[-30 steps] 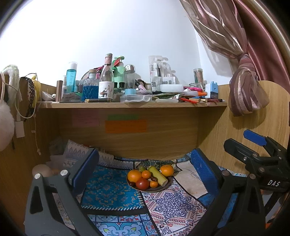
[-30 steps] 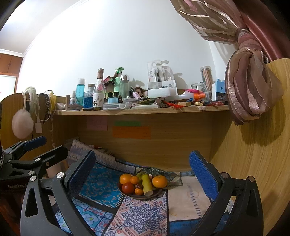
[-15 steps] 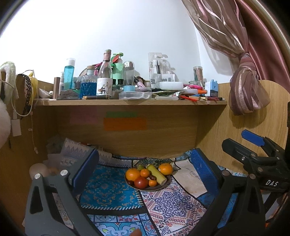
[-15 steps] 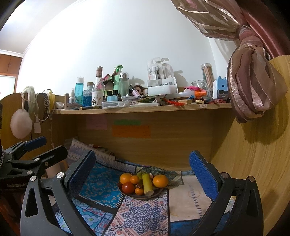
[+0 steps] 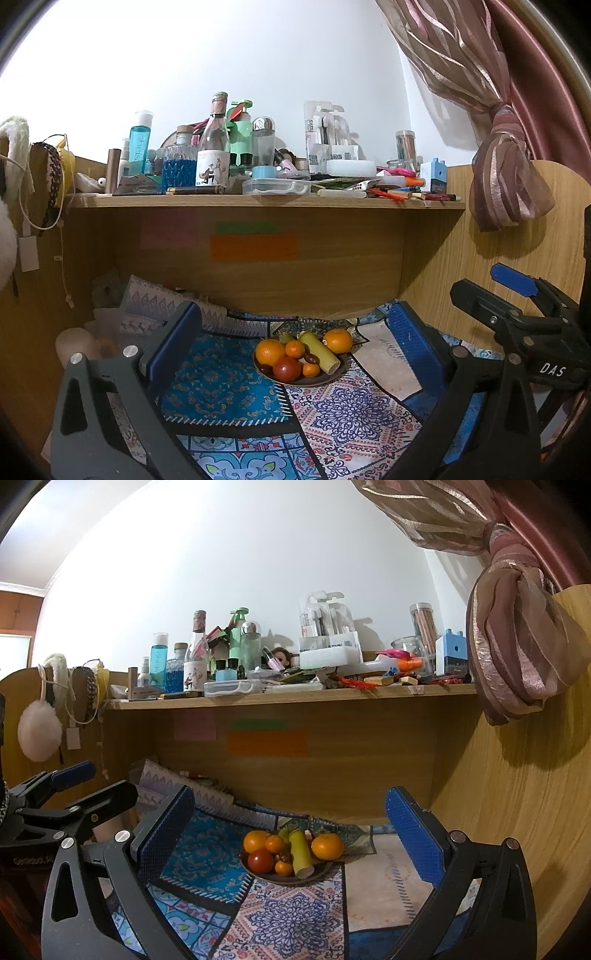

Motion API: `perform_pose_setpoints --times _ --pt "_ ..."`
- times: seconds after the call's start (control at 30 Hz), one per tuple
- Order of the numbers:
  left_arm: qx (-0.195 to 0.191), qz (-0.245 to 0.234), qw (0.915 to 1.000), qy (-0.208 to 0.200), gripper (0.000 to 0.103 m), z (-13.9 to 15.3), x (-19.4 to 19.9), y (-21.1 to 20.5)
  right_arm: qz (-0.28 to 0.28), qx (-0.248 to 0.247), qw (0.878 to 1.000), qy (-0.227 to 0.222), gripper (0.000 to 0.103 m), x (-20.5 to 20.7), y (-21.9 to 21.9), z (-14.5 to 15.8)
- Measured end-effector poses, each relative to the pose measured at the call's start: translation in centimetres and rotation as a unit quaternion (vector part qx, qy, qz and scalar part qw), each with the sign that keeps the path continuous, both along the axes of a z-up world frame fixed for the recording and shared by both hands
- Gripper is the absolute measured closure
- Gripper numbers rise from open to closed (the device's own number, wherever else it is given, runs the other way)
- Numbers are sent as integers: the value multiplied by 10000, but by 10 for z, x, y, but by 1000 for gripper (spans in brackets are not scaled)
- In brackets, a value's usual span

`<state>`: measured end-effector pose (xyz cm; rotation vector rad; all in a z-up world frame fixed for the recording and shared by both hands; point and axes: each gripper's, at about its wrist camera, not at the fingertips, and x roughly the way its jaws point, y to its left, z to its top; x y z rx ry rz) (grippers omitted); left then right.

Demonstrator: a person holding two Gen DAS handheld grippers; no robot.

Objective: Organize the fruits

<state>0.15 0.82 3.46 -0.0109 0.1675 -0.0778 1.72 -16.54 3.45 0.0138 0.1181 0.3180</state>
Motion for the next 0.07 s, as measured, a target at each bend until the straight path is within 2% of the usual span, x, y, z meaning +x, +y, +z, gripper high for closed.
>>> perform_pose_setpoints --times 0.07 --pt "1 8 10000 12 0 0 1 0 -8 -5 10000 28 0 2 2 -1"
